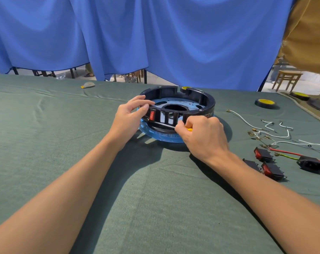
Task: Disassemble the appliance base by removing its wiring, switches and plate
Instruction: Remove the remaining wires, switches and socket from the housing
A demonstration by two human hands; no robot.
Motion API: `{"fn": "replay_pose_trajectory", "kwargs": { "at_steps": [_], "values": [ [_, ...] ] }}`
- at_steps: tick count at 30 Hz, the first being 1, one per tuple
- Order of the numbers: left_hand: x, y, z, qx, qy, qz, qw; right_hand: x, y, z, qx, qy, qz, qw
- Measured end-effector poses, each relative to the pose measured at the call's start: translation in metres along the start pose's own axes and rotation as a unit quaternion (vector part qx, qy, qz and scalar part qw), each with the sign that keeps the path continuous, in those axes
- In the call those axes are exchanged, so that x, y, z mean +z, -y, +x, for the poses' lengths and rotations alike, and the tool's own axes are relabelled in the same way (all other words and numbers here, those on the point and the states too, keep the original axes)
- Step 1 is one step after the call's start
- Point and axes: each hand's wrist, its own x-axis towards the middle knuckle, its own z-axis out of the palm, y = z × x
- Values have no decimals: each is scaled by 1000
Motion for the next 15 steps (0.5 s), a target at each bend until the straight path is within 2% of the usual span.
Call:
{"fn": "replay_pose_trajectory", "kwargs": {
  "at_steps": [4, 8, 11, 15],
  "values": [
    [1, 0, -1, 2, -2, 3, 1000, 0, -1, 4, 45, 22, 53, 997],
    [0, 0, 0, 5, -5, 2, 1000, -2, -2, 4, 52, 29, 50, 997],
    [0, 0, 0, 6, -7, 5, 1000, -8, -3, 1, 49, -13, 11, 999],
    [0, 2, 0, 9, -11, 7, 1000, -13, 3, 4, 15, -63, 25, 998]
  ]
}}
